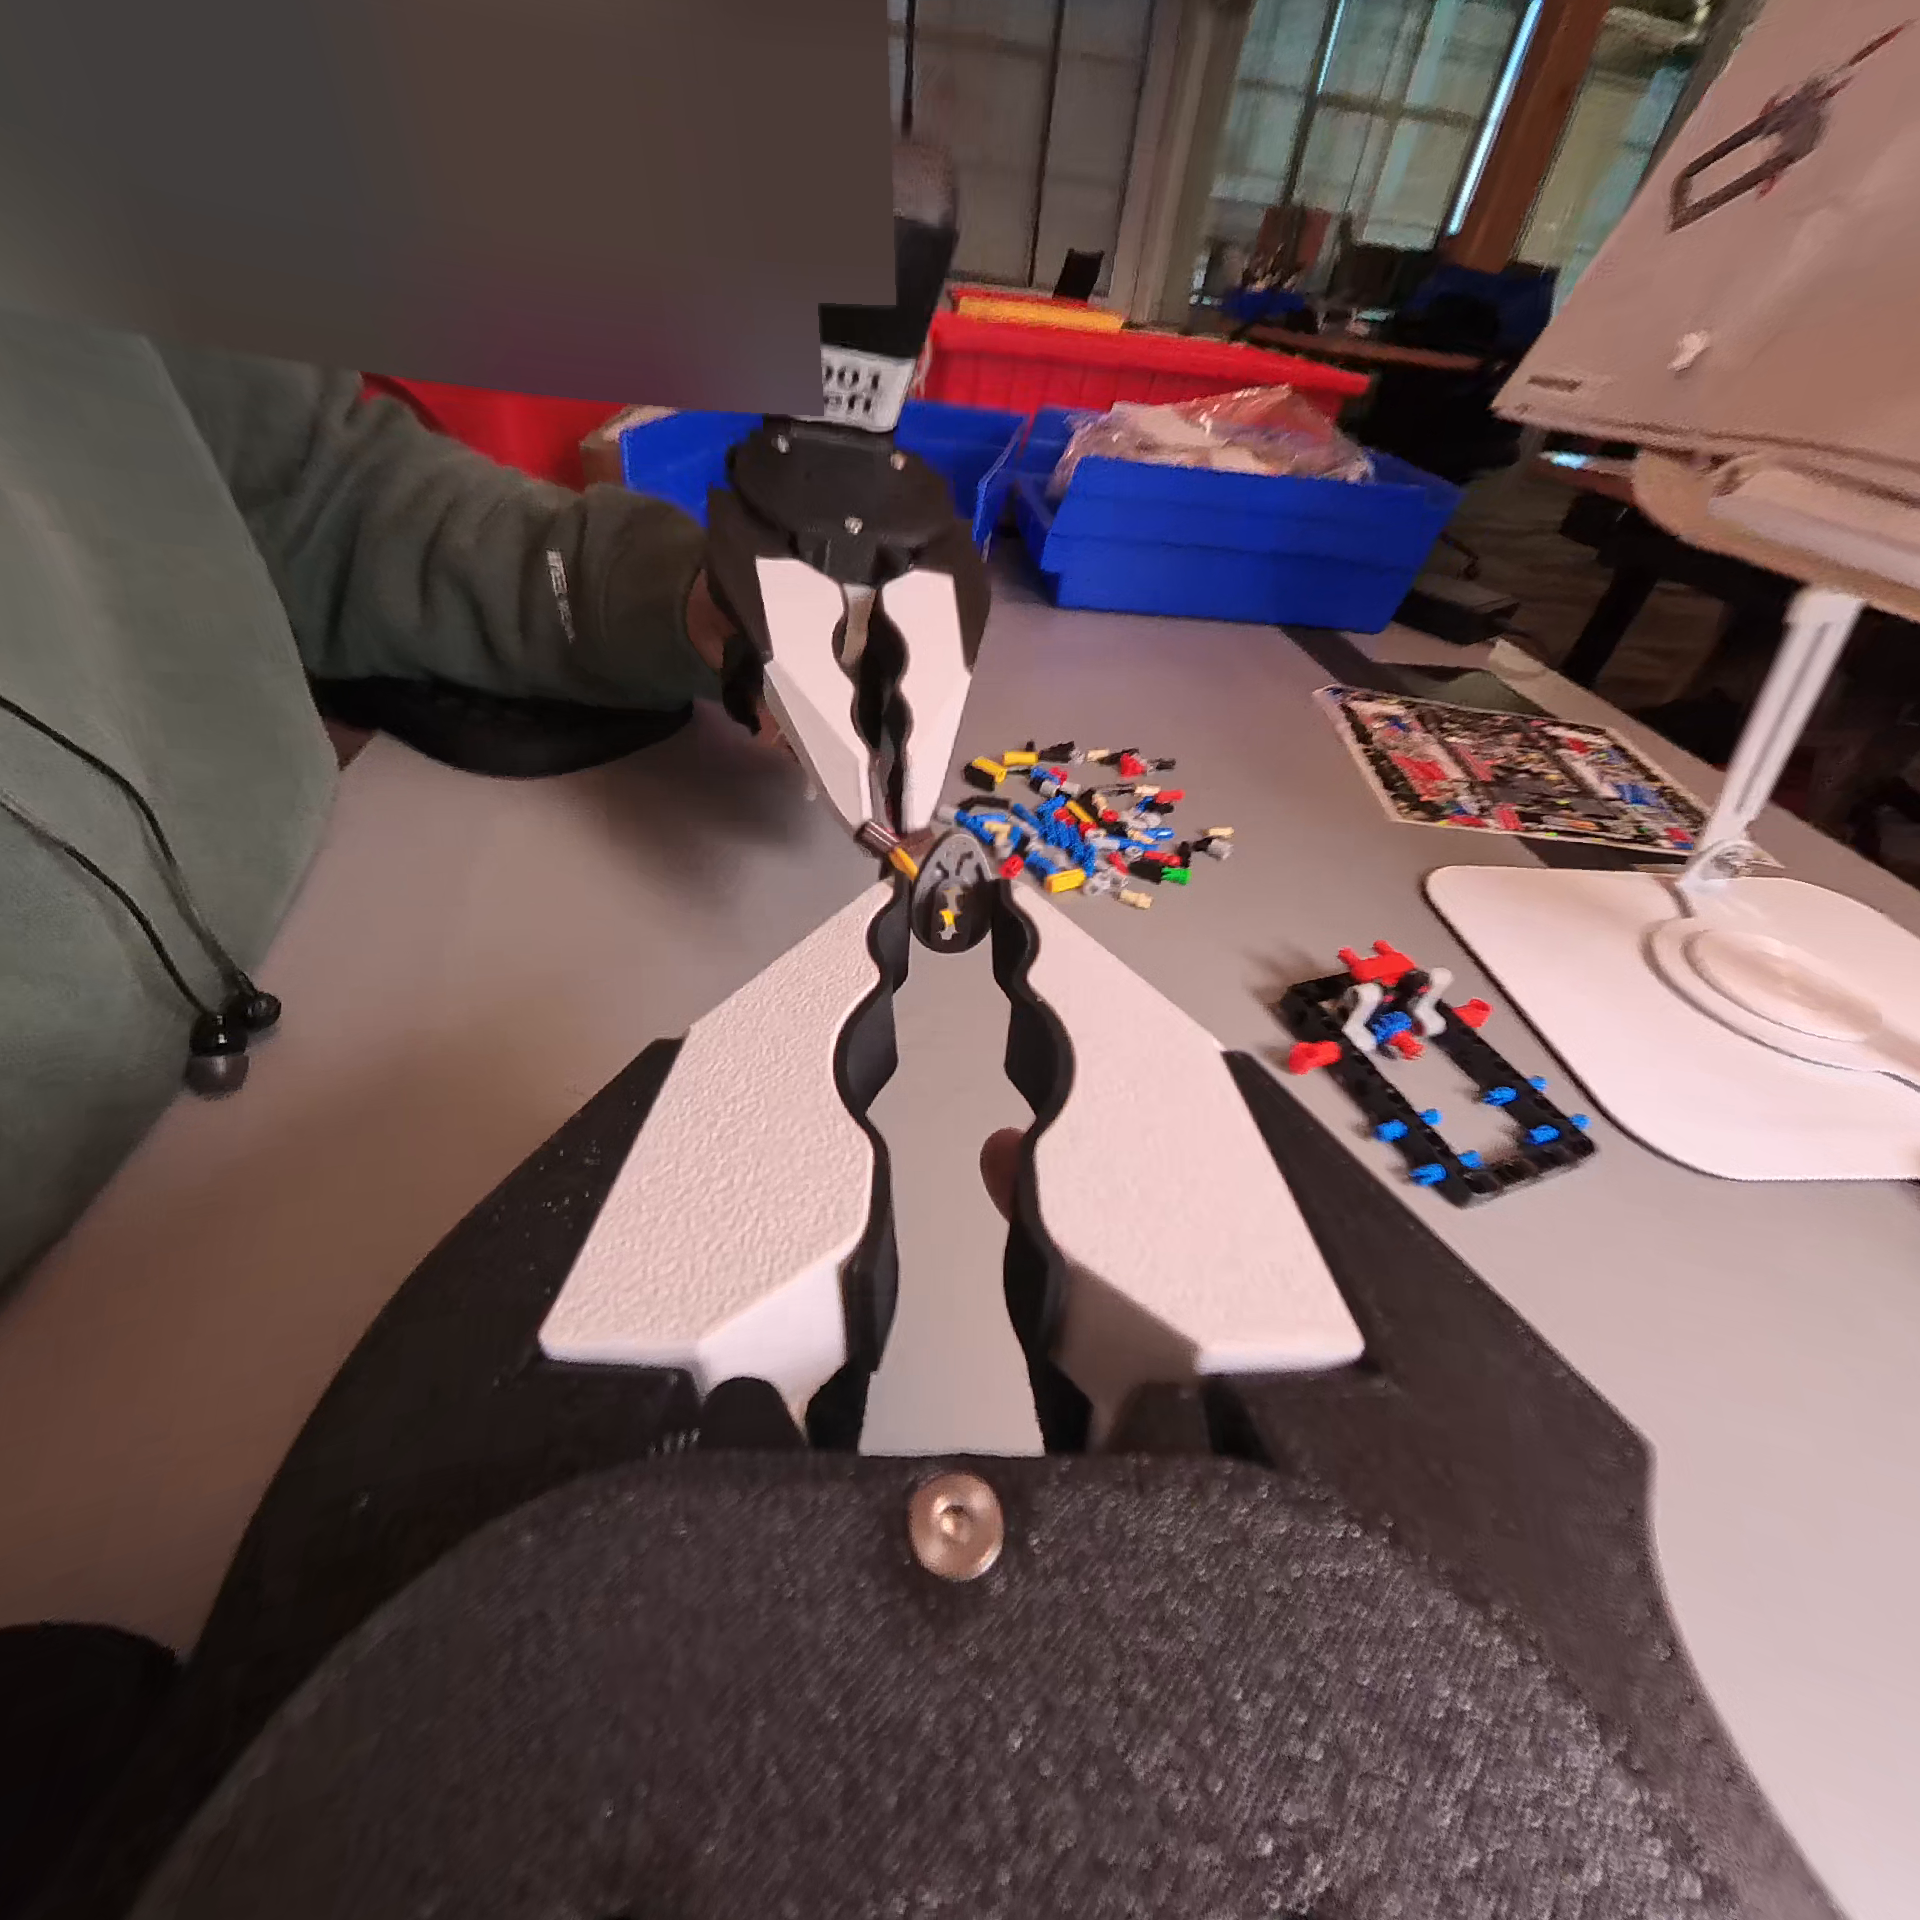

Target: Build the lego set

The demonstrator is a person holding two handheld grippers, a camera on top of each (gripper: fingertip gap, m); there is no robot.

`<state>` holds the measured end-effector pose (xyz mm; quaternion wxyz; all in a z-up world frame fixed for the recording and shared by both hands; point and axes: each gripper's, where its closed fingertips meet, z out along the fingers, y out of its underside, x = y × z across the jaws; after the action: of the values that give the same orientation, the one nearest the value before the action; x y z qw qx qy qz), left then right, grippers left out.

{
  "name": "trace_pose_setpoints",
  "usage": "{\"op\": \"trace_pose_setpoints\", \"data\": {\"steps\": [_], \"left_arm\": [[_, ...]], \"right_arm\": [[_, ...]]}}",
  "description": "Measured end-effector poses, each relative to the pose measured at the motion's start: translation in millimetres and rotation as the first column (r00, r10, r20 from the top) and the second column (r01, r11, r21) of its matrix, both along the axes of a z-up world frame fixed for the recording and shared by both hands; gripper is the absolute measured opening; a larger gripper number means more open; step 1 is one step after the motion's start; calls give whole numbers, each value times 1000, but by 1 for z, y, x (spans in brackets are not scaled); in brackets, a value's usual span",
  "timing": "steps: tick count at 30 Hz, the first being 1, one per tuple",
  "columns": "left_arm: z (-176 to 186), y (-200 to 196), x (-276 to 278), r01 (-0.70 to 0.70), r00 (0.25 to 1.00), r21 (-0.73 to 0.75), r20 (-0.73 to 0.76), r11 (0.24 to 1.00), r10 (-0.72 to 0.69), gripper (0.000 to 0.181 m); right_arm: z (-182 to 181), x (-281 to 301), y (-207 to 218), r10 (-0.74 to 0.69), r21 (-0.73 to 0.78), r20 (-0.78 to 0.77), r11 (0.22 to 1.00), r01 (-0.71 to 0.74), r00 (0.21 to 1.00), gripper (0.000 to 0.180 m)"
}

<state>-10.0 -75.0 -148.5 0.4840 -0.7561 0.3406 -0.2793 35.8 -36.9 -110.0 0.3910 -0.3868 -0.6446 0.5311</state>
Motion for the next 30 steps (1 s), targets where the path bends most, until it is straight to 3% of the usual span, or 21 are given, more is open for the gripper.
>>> {"op": "trace_pose_setpoints", "data": {"steps": [2,7,12,30], "left_arm": [[22,-4,1,21,991,17,132,1000,-23,4],[15,-3,2,20,999,33,50,999,-21,4],[4,0,0,12,1000,9,19,1000,-12,4],[4,-11,20,96,993,3,76,995,-96,4]], "right_arm": [[-4,2,3,-14,88,19,996,13,1000,14],[-3,0,-1,-1,46,19,999,0,1000,14],[-19,-2,-9,15,108,82,994,-23,997,14],[-13,0,-24,103,-33,72,994,-101,992,14]]}}
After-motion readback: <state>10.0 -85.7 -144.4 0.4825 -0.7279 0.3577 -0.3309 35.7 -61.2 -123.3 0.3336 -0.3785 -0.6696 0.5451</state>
